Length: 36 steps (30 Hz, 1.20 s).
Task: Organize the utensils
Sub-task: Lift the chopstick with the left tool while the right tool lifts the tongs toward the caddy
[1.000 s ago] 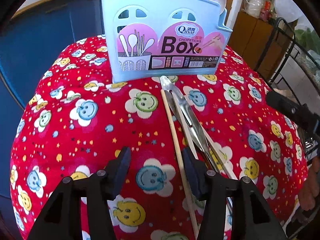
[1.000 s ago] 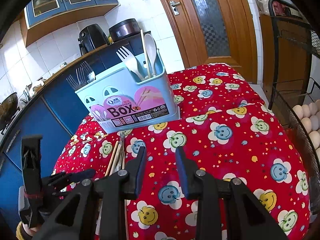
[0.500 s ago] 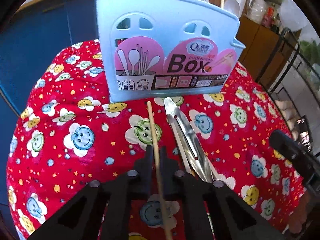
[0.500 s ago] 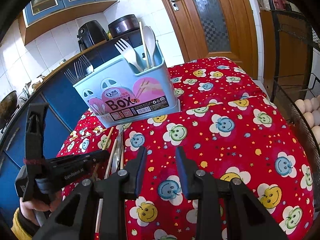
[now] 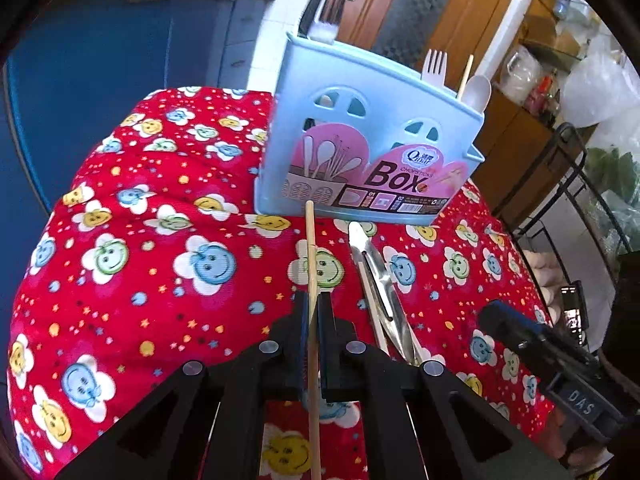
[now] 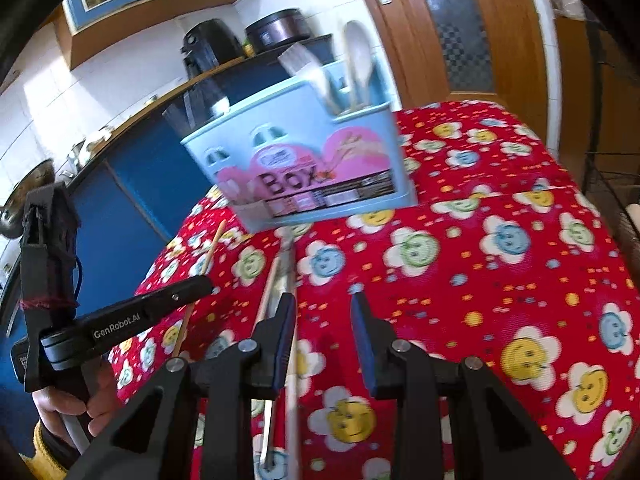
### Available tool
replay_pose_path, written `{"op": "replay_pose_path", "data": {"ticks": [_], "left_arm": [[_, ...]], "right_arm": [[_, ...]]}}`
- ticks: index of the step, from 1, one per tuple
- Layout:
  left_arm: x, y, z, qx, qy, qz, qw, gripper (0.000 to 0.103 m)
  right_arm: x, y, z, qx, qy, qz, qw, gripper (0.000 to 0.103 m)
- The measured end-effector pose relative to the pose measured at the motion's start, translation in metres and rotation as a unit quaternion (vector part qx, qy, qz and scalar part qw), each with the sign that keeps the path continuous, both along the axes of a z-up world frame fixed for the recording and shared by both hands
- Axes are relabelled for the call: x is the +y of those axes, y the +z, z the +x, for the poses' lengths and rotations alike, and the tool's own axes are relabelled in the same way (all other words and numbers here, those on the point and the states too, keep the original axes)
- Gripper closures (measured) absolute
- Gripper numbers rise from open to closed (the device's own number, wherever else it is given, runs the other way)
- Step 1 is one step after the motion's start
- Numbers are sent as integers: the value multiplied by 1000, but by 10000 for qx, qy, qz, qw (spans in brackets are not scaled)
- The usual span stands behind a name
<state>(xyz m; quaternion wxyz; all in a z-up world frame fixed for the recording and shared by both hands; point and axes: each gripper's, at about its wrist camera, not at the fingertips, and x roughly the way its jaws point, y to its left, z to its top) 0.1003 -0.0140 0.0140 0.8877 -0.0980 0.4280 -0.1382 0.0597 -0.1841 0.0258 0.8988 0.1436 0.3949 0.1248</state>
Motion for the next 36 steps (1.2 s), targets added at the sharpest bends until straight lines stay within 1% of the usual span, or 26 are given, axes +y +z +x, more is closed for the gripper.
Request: {"op": "replay_pose_path", "data": {"ticks": [1,2,5,8,14,19,21,24,28,31,36], "left_arm": [[2,0,-1,-10,1,-5,10000,99],[3,1,-3,-23,-2,-2,10000,99],[6,0,-6,-58,22,18,10000,99],[10,-1,-9,-59,31,-58,10000,99],[17,-1,-12,-96,60,-159,9998,99],[24,-2,-13,-129,101,-192,9997,99],[27,-2,-14,-134,111,-217,9996,99],[30,-2,-14,-153,114,-236,9995,99],[33,-1,-14,-174,127,-274,9994,99],[34,0,-14,-184,134,-292,9993,99],[34,0,-15,-193,131,-287,9993,99]], "right_arm": [[4,-1,1,39,82,27,10000,72],[7,-3,2,89,156,44,9998,76],[17,-7,4,184,305,0,9994,82],[25,-11,6,269,433,-47,9987,86],[35,-18,11,432,579,-152,9973,90],[42,-26,19,607,560,-300,9961,91],[44,-29,24,681,547,-286,9958,91],[46,-27,31,702,550,-365,9953,91],[51,-28,48,845,654,-446,9933,87],[49,-30,56,898,675,-354,9930,86],[38,-33,69,1013,627,95,9928,85]]}}
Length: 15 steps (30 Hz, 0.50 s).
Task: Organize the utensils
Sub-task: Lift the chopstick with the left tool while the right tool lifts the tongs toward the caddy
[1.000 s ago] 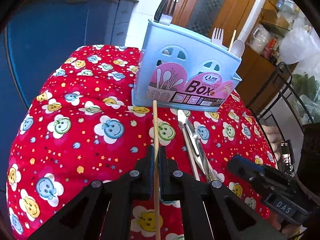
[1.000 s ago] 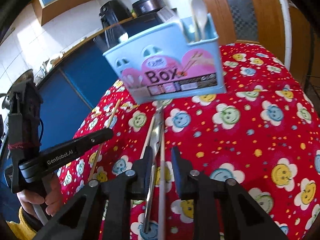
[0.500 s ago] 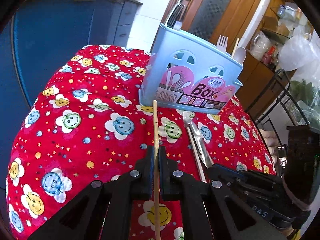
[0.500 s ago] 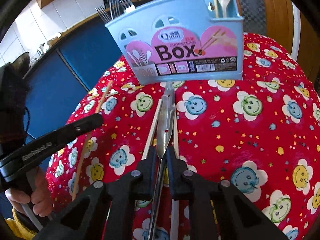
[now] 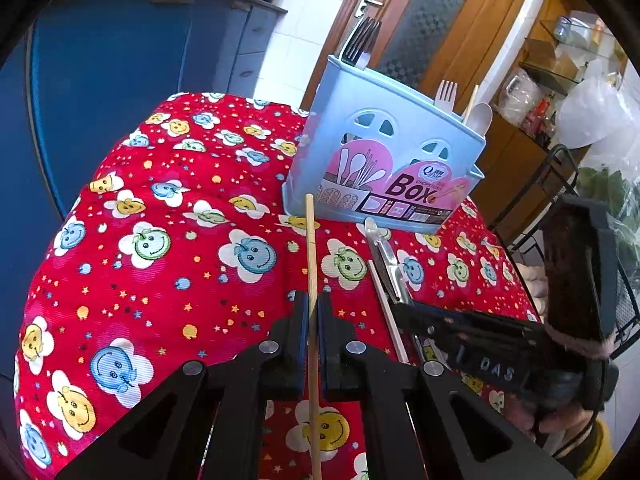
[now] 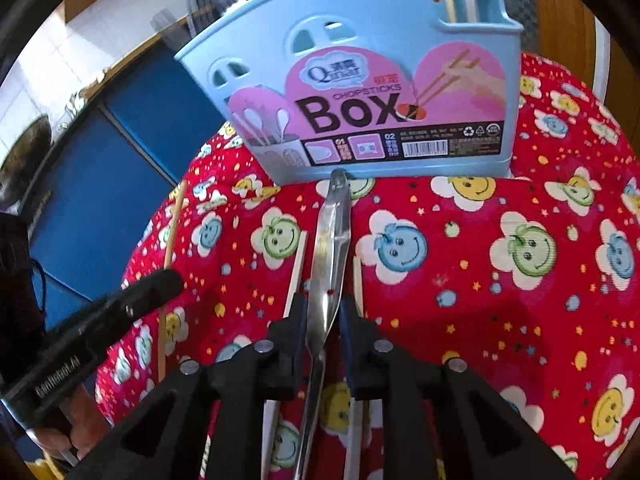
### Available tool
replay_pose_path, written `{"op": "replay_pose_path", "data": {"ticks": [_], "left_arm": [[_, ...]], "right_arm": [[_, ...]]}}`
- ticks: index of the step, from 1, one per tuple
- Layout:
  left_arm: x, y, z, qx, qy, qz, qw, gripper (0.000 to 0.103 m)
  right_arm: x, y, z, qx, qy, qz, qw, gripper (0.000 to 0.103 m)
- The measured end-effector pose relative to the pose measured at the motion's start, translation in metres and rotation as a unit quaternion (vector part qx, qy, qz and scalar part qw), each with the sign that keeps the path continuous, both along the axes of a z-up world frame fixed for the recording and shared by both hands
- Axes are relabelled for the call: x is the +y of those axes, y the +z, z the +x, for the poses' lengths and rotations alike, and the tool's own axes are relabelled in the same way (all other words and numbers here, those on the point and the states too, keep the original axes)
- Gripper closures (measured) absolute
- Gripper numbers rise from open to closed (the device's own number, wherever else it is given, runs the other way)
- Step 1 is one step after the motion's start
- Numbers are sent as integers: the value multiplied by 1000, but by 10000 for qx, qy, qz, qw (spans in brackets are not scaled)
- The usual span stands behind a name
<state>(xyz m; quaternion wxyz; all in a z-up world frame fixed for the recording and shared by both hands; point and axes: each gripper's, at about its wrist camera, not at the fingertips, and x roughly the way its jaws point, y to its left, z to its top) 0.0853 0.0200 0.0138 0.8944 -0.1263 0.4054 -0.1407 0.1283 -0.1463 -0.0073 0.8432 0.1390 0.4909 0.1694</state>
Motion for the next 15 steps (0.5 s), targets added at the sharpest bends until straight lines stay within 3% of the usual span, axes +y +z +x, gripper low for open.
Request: {"op": "replay_pose_path", "data": {"ticks": [15], "left_arm": [[-4,0,2,-21,-23,54,10000,99]], "right_arm": [[-6,-3,37,192,-103,327,9992,85]]}}
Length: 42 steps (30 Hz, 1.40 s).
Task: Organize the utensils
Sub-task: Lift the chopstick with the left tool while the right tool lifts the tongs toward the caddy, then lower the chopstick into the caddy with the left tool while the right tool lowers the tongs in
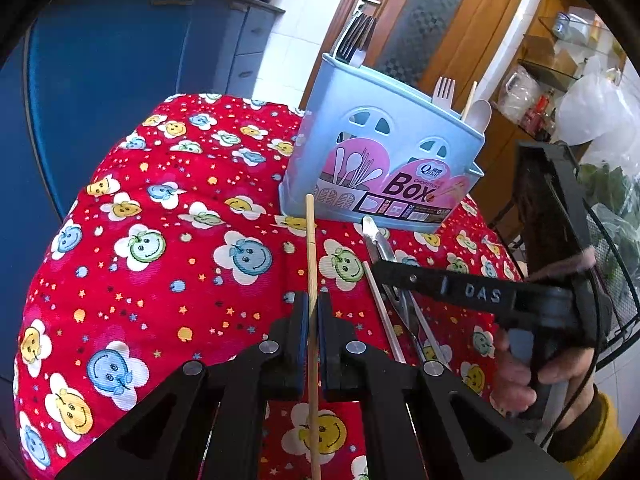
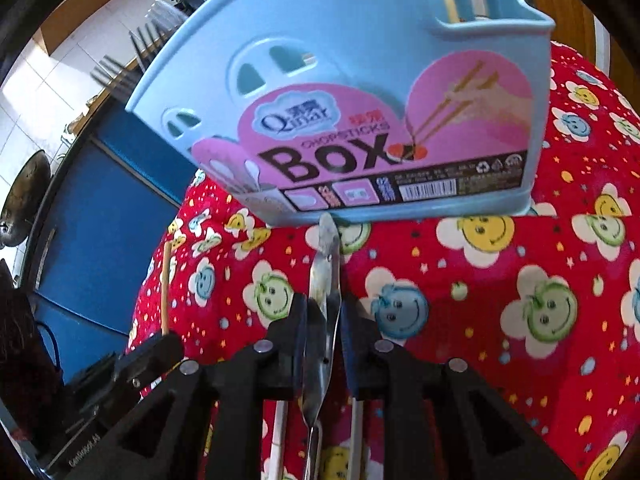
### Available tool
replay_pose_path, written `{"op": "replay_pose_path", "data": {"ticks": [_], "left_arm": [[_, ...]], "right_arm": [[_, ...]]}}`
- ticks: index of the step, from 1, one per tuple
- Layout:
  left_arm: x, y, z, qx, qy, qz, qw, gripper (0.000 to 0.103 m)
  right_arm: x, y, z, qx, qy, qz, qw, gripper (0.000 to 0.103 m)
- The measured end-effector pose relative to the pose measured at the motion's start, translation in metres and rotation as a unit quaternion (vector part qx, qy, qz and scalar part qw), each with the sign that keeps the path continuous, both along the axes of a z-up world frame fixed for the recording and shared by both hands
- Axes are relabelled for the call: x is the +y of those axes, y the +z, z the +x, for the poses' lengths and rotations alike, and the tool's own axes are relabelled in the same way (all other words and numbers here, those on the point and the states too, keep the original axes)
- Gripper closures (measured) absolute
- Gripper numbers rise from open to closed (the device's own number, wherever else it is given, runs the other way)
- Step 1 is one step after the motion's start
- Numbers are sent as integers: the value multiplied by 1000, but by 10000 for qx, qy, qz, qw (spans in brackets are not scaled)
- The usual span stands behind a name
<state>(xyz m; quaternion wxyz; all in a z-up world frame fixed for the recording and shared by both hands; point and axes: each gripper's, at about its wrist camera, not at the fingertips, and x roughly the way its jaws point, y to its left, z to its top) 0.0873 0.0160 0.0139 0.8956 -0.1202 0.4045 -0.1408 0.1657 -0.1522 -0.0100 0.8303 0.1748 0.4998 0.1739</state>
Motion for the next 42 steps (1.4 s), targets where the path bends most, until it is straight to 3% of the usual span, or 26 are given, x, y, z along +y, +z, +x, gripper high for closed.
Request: {"op": "replay_pose_path", "data": {"ticks": [2,5,19,30,42], "left_arm": [[0,0,0,-8,-3,2,10000,99],[-1,1,0,-19,-5,3,10000,99],[-7,27,-9,-486,-59,-145,9987,99],[-13,72,-9,-1180,-36,-241,9927,99],[-29,126,31,-1964,48,-145,9804,99]], "right_arm": [[0,0,0,-91,-24,-78,9999,95],[-4,4,-6,-178,-59,-60,9998,98],[-29,56,-59,-1084,-398,371,9926,99],[-61,113,-81,-2163,-1039,163,9706,99],[-80,156,-61,-2945,-1497,-209,9436,99]]}}
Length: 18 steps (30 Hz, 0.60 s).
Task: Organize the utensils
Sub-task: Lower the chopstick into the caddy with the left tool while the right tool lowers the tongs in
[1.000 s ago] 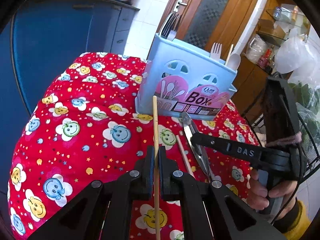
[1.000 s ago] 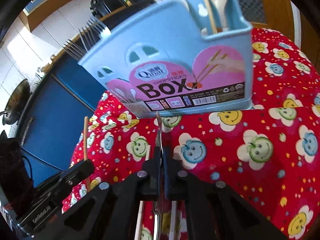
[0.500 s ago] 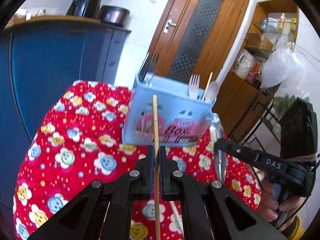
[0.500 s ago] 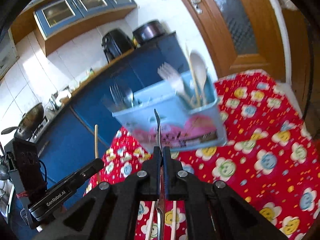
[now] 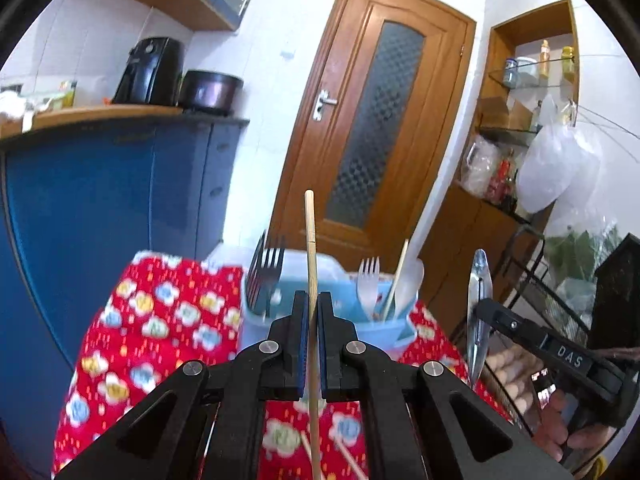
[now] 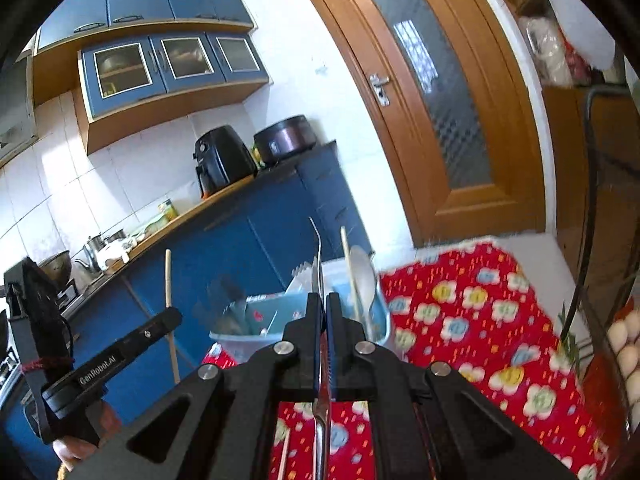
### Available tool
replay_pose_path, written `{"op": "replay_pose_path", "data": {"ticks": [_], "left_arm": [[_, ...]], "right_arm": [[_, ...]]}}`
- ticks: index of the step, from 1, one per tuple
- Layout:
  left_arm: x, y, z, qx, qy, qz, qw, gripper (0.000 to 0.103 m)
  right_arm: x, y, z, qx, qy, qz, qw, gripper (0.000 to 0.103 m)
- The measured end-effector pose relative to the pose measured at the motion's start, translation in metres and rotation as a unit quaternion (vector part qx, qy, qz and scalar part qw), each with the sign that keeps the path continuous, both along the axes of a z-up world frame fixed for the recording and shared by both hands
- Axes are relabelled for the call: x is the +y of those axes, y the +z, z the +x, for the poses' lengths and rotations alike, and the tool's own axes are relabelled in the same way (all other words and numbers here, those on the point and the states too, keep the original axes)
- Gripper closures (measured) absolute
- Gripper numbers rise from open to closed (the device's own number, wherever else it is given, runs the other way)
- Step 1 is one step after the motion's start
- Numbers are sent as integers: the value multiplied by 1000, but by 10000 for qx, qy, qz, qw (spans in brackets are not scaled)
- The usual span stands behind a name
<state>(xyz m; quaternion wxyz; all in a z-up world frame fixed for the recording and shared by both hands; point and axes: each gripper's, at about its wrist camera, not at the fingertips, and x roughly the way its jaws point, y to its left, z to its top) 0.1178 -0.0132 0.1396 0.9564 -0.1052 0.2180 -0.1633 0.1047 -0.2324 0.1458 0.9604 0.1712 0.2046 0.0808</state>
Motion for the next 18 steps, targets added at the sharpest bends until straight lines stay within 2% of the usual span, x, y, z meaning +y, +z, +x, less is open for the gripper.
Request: {"op": "replay_pose_path", "data": {"ticks": [9,18], "left_arm": [[-12,31,36,-555,122,-17,9984,99],[-24,44,68,-1135,365,112,9928,99]], "right_arm": [[-4,17,30,-307,-193,-214,9991,99],[-5,29,55,-641,-440,-277,9966,99]]}}
